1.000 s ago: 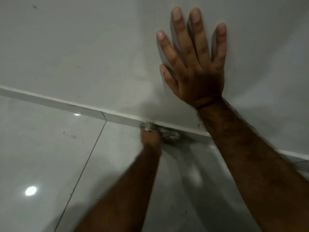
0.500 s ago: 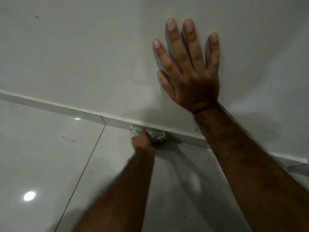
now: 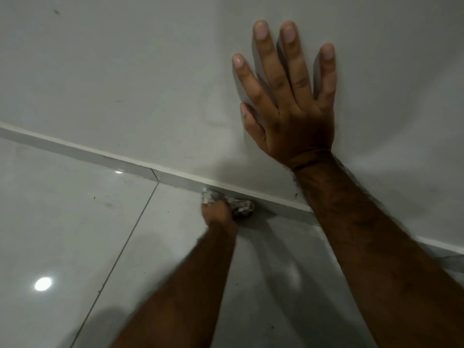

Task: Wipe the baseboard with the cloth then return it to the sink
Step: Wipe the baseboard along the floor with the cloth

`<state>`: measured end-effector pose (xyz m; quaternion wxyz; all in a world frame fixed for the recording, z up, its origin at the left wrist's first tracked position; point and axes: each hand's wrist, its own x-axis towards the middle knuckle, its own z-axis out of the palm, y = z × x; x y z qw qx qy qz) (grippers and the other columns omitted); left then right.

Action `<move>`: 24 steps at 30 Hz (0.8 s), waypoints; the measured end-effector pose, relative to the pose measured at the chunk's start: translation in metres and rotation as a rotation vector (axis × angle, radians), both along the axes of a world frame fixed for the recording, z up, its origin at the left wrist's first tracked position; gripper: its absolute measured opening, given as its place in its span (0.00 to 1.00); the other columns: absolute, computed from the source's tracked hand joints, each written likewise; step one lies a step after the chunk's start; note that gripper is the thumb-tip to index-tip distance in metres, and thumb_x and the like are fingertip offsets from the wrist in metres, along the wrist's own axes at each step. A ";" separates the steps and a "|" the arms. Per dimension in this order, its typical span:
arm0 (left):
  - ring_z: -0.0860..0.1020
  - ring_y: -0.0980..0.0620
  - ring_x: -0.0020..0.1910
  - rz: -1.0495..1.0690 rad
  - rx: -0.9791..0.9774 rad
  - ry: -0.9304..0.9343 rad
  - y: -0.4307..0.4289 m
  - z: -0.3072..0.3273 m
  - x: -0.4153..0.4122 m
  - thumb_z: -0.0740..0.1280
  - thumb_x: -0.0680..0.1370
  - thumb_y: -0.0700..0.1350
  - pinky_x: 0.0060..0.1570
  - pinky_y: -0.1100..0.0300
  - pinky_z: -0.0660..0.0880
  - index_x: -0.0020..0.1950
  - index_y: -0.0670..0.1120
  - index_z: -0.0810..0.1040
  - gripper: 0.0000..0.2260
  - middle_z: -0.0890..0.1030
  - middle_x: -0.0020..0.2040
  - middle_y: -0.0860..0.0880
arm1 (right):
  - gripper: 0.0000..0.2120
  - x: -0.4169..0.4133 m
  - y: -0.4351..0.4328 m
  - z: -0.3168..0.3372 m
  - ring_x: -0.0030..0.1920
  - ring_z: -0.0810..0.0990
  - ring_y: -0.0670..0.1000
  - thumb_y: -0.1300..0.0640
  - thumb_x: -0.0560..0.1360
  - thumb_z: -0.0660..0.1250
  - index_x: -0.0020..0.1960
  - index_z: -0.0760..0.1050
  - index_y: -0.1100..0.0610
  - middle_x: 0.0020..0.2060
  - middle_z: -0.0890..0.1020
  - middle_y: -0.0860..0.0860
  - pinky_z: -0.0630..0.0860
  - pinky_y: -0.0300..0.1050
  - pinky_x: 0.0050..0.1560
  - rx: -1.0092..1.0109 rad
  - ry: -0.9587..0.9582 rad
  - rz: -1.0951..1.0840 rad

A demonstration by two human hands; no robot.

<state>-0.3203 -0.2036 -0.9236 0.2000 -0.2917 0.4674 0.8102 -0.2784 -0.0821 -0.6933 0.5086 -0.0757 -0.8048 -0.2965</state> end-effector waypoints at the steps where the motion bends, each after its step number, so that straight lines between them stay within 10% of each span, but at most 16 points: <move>1: 0.79 0.44 0.32 0.044 0.038 0.014 -0.013 -0.009 -0.020 0.66 0.77 0.39 0.25 0.53 0.81 0.56 0.37 0.76 0.09 0.80 0.44 0.36 | 0.26 0.000 0.000 -0.001 0.75 0.74 0.60 0.49 0.81 0.68 0.79 0.73 0.51 0.75 0.75 0.55 0.61 0.65 0.75 0.000 -0.001 0.001; 4: 0.75 0.51 0.22 0.227 0.105 0.010 -0.050 -0.012 -0.081 0.64 0.75 0.32 0.24 0.63 0.74 0.43 0.45 0.70 0.08 0.79 0.42 0.43 | 0.26 -0.001 -0.001 -0.001 0.75 0.74 0.60 0.50 0.81 0.68 0.78 0.73 0.51 0.76 0.75 0.55 0.62 0.65 0.75 -0.001 -0.004 0.018; 8: 0.84 0.42 0.42 0.353 0.018 0.031 -0.073 -0.005 -0.122 0.66 0.76 0.32 0.39 0.48 0.85 0.72 0.39 0.73 0.24 0.83 0.56 0.38 | 0.27 -0.002 -0.001 -0.001 0.75 0.74 0.60 0.50 0.80 0.68 0.79 0.73 0.51 0.76 0.74 0.55 0.61 0.64 0.76 -0.022 0.007 0.017; 13: 0.78 0.49 0.22 -0.188 0.110 -0.054 -0.026 -0.004 -0.030 0.64 0.75 0.34 0.24 0.62 0.77 0.39 0.39 0.74 0.05 0.79 0.27 0.44 | 0.28 -0.002 -0.004 0.000 0.75 0.74 0.59 0.50 0.79 0.69 0.78 0.73 0.51 0.76 0.75 0.54 0.61 0.63 0.77 -0.031 0.019 0.022; 17: 0.84 0.46 0.31 -0.535 0.168 -0.098 0.028 0.014 0.061 0.62 0.78 0.29 0.29 0.59 0.81 0.48 0.36 0.78 0.07 0.84 0.38 0.40 | 0.27 -0.001 -0.006 0.001 0.75 0.74 0.58 0.50 0.79 0.70 0.78 0.74 0.50 0.75 0.75 0.53 0.60 0.62 0.76 -0.013 0.024 0.019; 24: 0.86 0.44 0.36 -0.455 0.245 -0.032 -0.009 0.031 0.027 0.61 0.81 0.34 0.35 0.56 0.84 0.55 0.34 0.80 0.09 0.86 0.45 0.36 | 0.27 0.001 -0.005 0.006 0.75 0.75 0.59 0.52 0.79 0.71 0.78 0.74 0.52 0.75 0.75 0.55 0.60 0.63 0.76 0.019 -0.020 0.063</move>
